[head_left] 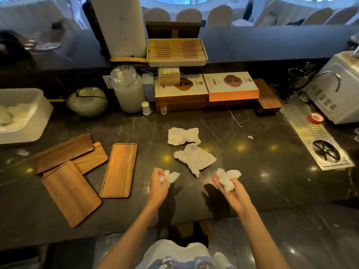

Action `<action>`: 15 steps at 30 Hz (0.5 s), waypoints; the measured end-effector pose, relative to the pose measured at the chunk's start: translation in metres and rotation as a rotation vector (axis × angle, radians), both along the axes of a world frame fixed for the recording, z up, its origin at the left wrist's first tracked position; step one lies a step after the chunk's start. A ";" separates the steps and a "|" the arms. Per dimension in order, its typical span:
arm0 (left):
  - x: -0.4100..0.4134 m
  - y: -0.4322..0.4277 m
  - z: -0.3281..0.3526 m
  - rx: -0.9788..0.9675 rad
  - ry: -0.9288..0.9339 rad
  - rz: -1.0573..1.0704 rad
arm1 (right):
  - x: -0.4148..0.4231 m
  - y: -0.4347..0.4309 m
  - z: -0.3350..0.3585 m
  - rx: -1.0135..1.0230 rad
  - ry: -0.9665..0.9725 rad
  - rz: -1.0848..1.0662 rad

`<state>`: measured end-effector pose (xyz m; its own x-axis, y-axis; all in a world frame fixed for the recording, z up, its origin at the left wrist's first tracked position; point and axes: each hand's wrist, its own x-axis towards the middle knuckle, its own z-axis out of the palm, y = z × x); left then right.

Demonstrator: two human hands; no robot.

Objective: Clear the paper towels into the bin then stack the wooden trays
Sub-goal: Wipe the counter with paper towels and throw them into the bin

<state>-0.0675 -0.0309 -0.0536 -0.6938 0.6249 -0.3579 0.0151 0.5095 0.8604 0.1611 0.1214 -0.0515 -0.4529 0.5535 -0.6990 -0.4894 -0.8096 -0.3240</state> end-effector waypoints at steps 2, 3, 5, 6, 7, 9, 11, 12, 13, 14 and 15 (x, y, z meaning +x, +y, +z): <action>0.014 -0.009 0.005 0.017 -0.116 0.034 | 0.007 -0.009 0.000 -0.046 0.055 -0.018; 0.023 -0.012 0.007 0.024 -0.151 0.059 | 0.012 -0.012 0.001 -0.048 0.046 -0.009; 0.044 -0.020 0.012 0.020 -0.182 0.117 | 0.027 -0.019 0.002 -0.057 0.028 0.051; 0.058 -0.024 0.014 0.003 -0.180 0.144 | 0.037 -0.023 0.001 -0.088 0.056 0.062; 0.074 -0.028 0.016 -0.026 -0.172 0.166 | 0.049 -0.028 0.001 -0.125 0.092 0.075; 0.111 -0.035 0.016 -0.070 -0.182 0.241 | 0.077 -0.033 -0.002 -0.148 0.118 0.120; 0.153 -0.041 0.011 -0.036 -0.267 0.356 | 0.108 -0.037 -0.006 -0.145 0.112 0.182; 0.174 -0.043 0.007 -0.003 -0.333 0.412 | 0.123 -0.039 -0.010 -0.154 0.118 0.212; 0.196 -0.046 0.003 0.027 -0.425 0.451 | 0.139 -0.041 -0.014 -0.179 0.117 0.236; 0.217 -0.050 0.000 0.052 -0.542 0.473 | 0.157 -0.045 -0.019 -0.209 0.096 0.260; 0.238 -0.055 -0.002 0.088 -0.669 0.484 | 0.174 -0.048 -0.024 -0.229 0.058 0.296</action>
